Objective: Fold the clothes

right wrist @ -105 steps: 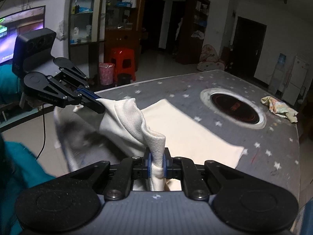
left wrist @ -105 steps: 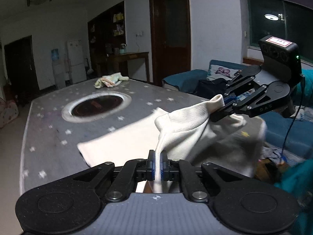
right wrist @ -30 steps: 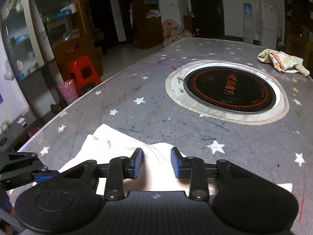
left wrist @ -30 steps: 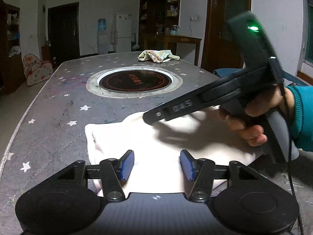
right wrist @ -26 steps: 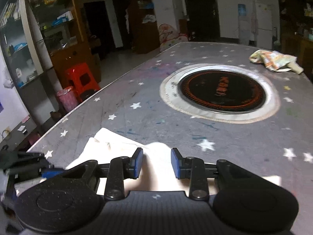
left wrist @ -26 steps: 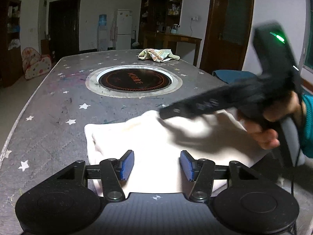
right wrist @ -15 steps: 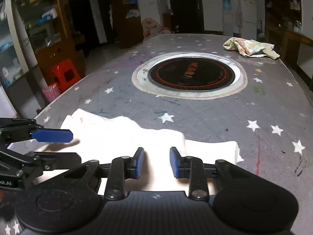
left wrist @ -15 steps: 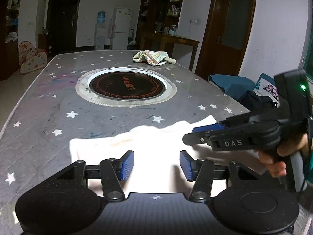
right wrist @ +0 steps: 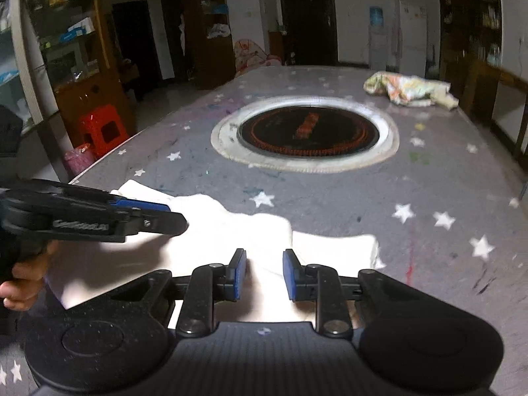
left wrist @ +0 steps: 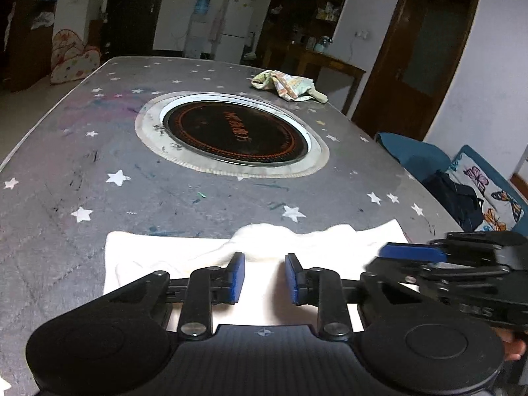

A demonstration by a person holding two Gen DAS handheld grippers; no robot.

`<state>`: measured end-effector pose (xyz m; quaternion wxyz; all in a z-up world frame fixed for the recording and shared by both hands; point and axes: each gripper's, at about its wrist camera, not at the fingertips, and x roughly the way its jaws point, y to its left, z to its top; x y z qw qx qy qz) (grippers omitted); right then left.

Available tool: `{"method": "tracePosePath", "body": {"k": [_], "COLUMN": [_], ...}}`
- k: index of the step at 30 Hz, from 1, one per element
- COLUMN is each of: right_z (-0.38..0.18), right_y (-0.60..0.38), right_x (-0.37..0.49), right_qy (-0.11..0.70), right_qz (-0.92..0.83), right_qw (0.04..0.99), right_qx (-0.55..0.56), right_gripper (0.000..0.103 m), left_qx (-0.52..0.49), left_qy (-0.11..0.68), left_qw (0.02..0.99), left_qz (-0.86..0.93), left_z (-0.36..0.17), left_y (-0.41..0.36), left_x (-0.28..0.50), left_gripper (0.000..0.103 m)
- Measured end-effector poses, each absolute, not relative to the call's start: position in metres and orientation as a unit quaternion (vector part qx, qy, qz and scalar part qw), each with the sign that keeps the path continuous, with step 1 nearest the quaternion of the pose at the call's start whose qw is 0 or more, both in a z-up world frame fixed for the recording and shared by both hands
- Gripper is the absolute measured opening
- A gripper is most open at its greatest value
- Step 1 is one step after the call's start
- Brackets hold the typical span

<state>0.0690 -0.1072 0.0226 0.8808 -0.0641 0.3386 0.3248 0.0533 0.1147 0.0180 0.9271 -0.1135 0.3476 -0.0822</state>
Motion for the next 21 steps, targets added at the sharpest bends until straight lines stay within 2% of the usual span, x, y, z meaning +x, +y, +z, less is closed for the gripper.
{"method": "tracePosePath", "body": {"k": [6,9,15,21], "right_z": [0.023,0.020,0.032,0.013], "right_y": [-0.118,-0.126,-0.122,-0.115], "right_x": [0.051,0.052,0.053,0.076], "right_qy": [0.343,0.348,0.327,0.349], "right_qz": [0.335,0.322,0.321,0.304], "right_qw": [0.873,0.877,0.886,0.885], "right_qx": [-0.084,-0.070,-0.067,-0.040], "right_gripper": [0.023,0.019,0.019,0.019], "left_qx": [-0.116,-0.120,-0.129,-0.141], "left_qy": [0.344,0.341,0.334,0.329], "left_qw": [0.929,0.930,0.932,0.932], "left_qz": [-0.075,-0.072,-0.062,-0.054], "left_z": [0.017,0.016,0.014,0.013], "left_y": [0.113,0.113,0.112,0.114], "left_x": [0.052,0.050,0.048,0.045], "left_gripper": [0.029,0.030,0.030,0.030]}}
